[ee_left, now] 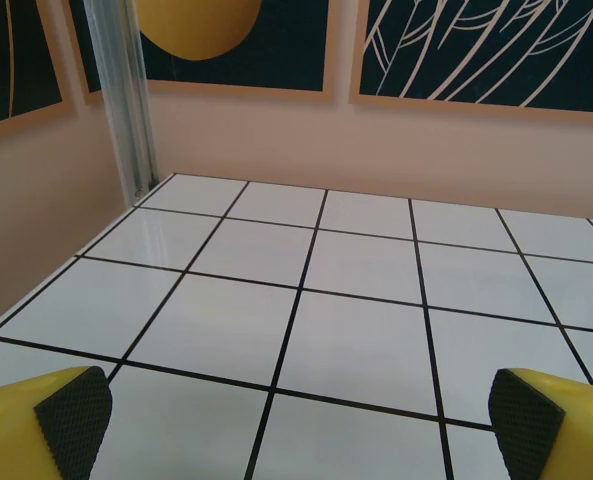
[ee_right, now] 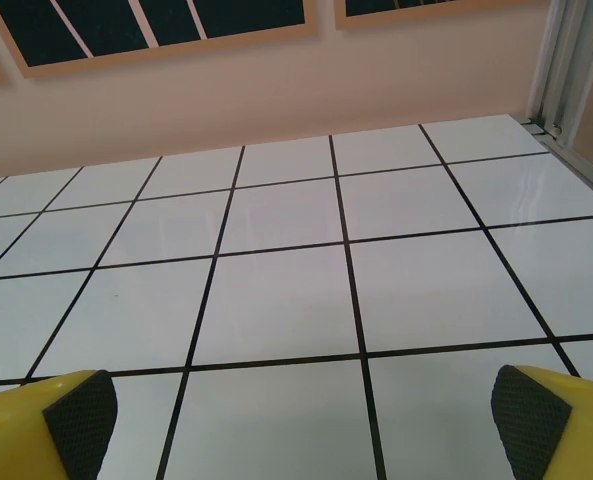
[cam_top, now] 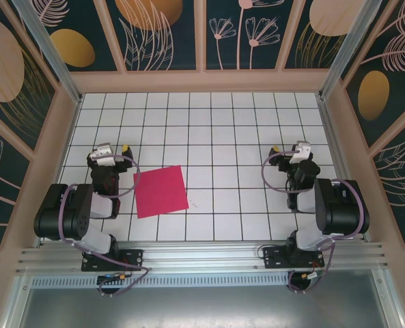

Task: Fold a paper plane with a square sheet of paper (pick it up from the middle)
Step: Move the square sheet of paper to the center of the table.

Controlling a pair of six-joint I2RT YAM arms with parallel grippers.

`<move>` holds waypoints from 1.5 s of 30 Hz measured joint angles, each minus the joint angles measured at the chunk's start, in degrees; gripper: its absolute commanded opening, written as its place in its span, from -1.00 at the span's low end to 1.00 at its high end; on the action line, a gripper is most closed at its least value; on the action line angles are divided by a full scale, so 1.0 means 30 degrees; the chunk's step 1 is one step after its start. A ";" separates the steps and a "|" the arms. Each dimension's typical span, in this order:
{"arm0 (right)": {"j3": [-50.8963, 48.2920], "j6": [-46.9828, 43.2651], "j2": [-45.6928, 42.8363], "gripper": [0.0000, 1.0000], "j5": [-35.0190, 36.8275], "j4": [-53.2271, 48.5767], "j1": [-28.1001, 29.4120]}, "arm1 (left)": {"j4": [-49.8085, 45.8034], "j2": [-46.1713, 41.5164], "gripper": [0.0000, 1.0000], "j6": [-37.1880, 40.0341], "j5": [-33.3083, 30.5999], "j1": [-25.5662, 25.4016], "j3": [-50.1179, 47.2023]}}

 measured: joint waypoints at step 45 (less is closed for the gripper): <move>0.6040 0.8590 -0.7016 0.98 -0.6535 -1.9708 0.4313 | -2.2119 -1.0608 0.97 -1.1322 0.8065 -0.1122 0.4809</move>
